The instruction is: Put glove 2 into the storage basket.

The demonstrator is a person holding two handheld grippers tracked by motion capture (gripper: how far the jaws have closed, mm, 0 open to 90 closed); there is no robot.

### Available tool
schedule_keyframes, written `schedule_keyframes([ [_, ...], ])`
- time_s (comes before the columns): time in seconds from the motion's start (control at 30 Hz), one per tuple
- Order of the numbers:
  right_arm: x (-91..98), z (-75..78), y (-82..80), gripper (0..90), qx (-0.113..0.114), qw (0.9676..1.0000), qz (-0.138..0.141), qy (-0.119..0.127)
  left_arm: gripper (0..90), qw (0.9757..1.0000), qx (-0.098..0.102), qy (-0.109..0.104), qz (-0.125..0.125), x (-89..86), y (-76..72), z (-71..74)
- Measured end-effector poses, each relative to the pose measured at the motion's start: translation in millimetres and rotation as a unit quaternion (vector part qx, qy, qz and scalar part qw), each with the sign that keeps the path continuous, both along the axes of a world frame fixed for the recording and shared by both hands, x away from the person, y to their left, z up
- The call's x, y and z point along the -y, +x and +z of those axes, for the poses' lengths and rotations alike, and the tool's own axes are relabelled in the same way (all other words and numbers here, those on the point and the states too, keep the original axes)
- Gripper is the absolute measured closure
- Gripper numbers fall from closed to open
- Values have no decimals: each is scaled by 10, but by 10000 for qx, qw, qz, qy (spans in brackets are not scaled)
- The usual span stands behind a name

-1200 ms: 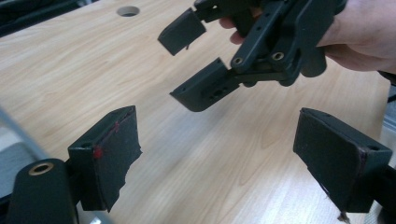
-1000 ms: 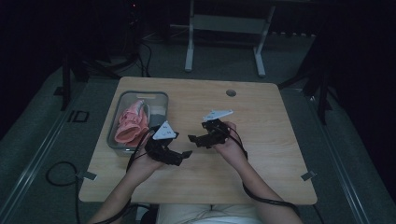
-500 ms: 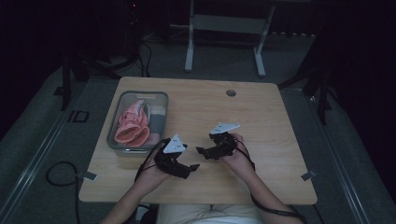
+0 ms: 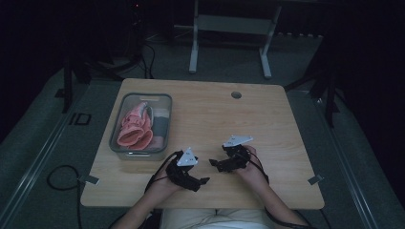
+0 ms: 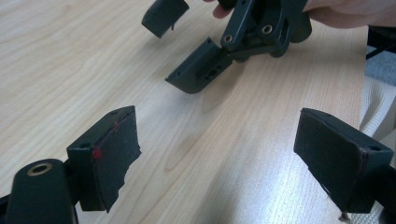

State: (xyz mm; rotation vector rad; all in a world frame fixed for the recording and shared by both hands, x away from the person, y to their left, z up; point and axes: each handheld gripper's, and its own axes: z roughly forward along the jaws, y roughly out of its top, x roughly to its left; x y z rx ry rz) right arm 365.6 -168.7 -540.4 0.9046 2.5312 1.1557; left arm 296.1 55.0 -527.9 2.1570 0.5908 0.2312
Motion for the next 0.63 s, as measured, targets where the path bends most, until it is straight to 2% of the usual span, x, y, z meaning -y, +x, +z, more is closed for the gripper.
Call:
schedule_keyframes([
  [0.13, 58, -41, -49, 151, 38, 10000, -78, -9, 136, 10000, -1, -11, -60, 42, -14, -50],
  [0.23, 91, -81, -68, 145, 9, 10000, -61, -48, 136, 9999, -13, 66, -102, 72, -28, -99],
  [0.47, 172, -128, -74, 142, -17, 10000, -51, -16, 130, 10000, -68, 26, -59, 71, -27, -144],
  [0.63, 183, -135, -75, 142, 52, 10000, -25, -40, 130, 9999, -85, 52, -50, 74, -30, -159],
])
